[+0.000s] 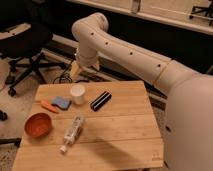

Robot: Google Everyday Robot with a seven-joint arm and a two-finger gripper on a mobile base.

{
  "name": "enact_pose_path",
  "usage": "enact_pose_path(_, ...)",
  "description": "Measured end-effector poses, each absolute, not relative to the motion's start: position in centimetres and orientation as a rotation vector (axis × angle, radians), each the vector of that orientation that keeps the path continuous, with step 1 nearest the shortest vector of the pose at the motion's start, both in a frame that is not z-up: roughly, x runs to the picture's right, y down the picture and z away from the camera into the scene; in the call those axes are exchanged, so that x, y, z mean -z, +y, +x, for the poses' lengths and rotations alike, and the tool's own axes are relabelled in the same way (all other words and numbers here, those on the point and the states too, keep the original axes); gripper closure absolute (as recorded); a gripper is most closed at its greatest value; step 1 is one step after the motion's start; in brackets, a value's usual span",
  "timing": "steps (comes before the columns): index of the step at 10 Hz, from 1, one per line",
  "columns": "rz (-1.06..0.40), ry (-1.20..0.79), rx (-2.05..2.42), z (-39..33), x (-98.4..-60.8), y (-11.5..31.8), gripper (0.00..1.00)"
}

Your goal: Place the ceramic cup in the ceramic bowl

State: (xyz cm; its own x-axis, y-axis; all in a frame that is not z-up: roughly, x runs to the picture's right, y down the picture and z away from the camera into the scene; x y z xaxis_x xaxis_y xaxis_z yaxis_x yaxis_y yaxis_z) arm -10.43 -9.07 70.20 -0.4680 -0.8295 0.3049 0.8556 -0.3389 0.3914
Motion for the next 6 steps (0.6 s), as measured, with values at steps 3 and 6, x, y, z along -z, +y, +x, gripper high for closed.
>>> enact_pose_path(3,-0.061,-0.614,1.965,-10.43,-70.20,-9.07,0.20)
enact_pose_path(6,-0.058,-0.612,1.968,-10.41,-70.41,-9.32,0.20)
